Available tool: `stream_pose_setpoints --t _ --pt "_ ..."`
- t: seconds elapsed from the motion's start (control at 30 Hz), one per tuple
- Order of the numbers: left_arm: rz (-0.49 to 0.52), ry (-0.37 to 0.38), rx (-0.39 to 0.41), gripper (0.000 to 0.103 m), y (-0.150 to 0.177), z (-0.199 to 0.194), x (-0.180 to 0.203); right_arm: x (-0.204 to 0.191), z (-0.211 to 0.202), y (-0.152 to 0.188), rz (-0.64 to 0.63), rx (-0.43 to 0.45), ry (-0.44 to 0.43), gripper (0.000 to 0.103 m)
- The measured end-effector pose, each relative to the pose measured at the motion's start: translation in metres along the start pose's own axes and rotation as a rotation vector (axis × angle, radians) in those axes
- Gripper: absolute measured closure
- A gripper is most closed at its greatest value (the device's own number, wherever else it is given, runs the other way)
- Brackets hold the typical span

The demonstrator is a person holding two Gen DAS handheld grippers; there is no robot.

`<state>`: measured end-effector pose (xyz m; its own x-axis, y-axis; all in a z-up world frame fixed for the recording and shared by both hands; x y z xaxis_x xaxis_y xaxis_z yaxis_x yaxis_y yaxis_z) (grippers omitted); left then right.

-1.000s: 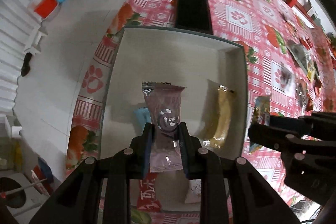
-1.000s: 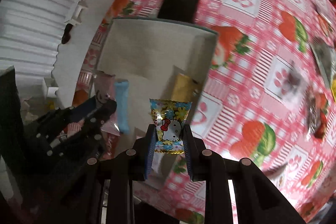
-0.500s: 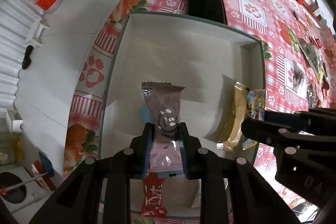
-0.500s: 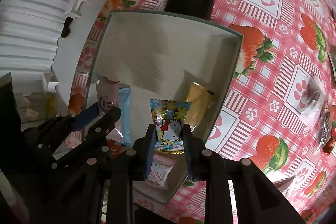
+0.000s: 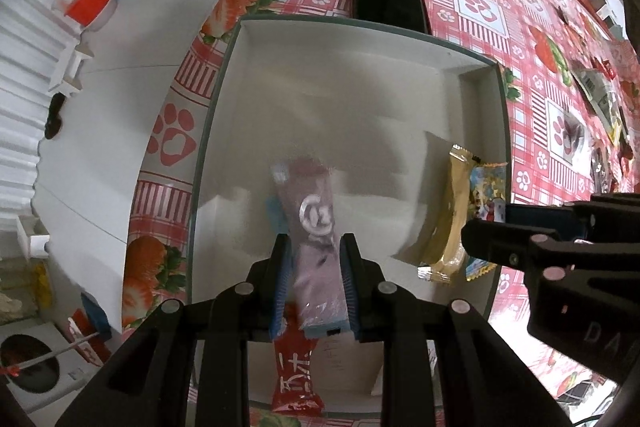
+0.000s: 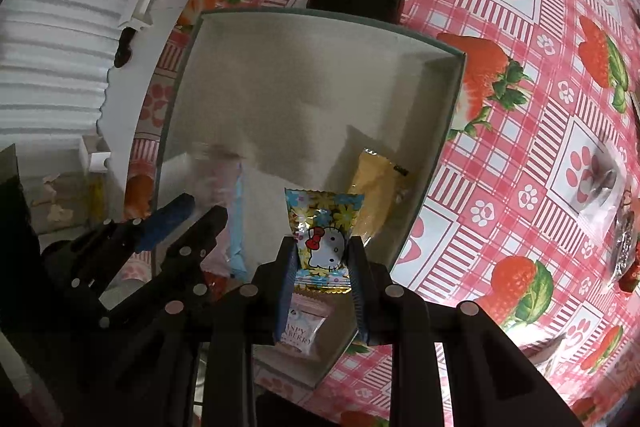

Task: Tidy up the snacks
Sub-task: 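Carry both snacks over the white tray and open both tools to drop them, then grasp a clear wrapped snack with the left tool while the right tool grasps the Crispy Cranberry packet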

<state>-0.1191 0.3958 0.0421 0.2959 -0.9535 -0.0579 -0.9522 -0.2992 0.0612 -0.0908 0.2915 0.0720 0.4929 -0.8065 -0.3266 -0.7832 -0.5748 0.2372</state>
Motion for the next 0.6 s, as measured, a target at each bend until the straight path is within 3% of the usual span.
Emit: stream_pose_setpoints --t 0.03,0.1,0.13,0.2,0.23,0.37,0.6 --pt "0.000 -0.003 0.000 0.068 0.001 0.000 0.001 0.001 0.000 0.000 0.001 -0.001 -0.001 0.075" --pt "-0.002 -0.013 0.005 0.040 0.002 -0.001 0.003 0.002 -0.001 0.000 -0.001 -0.004 -0.005 0.075" --pt "-0.003 -0.015 0.013 0.035 0.004 -0.004 0.003 0.002 -0.001 0.001 -0.003 -0.004 -0.006 0.071" --pt "-0.004 -0.022 0.033 0.025 0.007 -0.008 0.004 0.004 -0.002 0.002 -0.004 0.002 -0.009 0.015" --pt "-0.002 -0.027 0.037 0.024 0.008 -0.009 0.005 0.005 -0.004 0.003 -0.003 0.013 -0.015 0.010" --pt "0.009 -0.039 0.027 0.024 0.012 -0.010 0.012 0.012 -0.011 0.010 0.009 0.035 -0.013 0.011" --pt "0.091 -0.031 0.027 0.024 0.020 -0.017 0.038 0.070 -0.010 0.045 0.175 0.036 -0.013 0.010"
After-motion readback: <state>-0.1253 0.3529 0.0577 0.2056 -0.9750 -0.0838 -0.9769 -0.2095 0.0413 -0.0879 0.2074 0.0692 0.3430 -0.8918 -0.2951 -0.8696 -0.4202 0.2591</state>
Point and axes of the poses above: each gripper's, at about its wrist camera, not at the fingertips, and z roughly the way its jaws point, x to its right, y to its underside, the point moved 1 cm from there along z, roughly the way its jaws point, and after that the axes turned 9 degrees about -x, right-handed, at the moved point
